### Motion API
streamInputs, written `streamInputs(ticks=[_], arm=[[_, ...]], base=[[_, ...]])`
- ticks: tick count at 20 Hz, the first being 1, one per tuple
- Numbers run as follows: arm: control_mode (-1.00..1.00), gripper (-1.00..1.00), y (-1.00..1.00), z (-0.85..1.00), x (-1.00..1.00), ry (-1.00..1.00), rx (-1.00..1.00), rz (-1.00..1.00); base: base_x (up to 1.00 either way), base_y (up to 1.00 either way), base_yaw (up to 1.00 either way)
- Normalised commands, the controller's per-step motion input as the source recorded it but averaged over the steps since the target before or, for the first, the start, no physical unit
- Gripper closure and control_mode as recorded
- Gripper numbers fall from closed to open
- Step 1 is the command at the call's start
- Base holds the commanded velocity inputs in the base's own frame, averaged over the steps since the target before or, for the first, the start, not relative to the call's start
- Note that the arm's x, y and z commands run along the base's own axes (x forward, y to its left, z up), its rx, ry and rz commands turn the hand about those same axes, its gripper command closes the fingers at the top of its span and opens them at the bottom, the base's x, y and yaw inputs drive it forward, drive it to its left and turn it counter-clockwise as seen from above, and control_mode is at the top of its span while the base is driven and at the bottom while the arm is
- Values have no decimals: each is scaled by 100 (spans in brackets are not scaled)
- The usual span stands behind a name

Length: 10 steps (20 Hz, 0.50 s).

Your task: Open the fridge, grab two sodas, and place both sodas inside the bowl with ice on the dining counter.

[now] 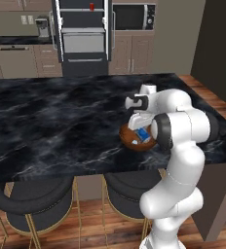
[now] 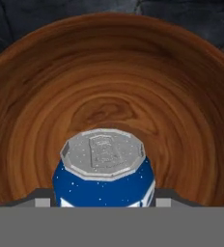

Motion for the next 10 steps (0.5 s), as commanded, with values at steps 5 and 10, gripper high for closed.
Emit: streamInputs(ticks=[5, 10], arm=[[-100, 100, 9, -19, 0, 0, 0, 0], [-100, 100, 4, -16, 6, 0, 0, 0]], base=[[0, 0, 0], [0, 0, 0]])
